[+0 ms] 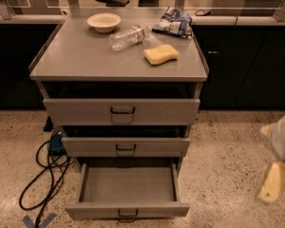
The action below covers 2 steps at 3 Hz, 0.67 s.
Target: Close bottom drawer
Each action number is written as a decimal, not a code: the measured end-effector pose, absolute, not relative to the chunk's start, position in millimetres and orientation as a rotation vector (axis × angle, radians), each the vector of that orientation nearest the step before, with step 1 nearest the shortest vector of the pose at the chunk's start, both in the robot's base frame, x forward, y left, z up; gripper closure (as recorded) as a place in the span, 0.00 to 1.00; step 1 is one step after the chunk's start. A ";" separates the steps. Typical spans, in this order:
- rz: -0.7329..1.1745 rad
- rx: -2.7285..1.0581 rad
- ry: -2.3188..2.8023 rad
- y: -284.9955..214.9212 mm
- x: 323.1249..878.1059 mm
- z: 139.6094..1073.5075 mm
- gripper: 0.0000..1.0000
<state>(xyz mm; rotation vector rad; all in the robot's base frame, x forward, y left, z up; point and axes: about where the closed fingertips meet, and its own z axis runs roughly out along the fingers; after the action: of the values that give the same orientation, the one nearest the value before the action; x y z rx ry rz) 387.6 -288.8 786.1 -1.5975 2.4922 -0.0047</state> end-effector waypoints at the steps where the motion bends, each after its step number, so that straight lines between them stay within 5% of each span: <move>1: 0.044 -1.633 2.535 -287.7 366.2 756.7 0.00; 2: 0.044 -1.633 2.535 -287.7 366.1 756.6 0.00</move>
Offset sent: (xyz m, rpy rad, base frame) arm -0.0208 0.0005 -0.0305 -0.0030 0.0633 0.0063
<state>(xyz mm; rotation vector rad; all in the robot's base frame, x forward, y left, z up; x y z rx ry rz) 366.1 -287.7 756.6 -1.6333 2.5346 0.0436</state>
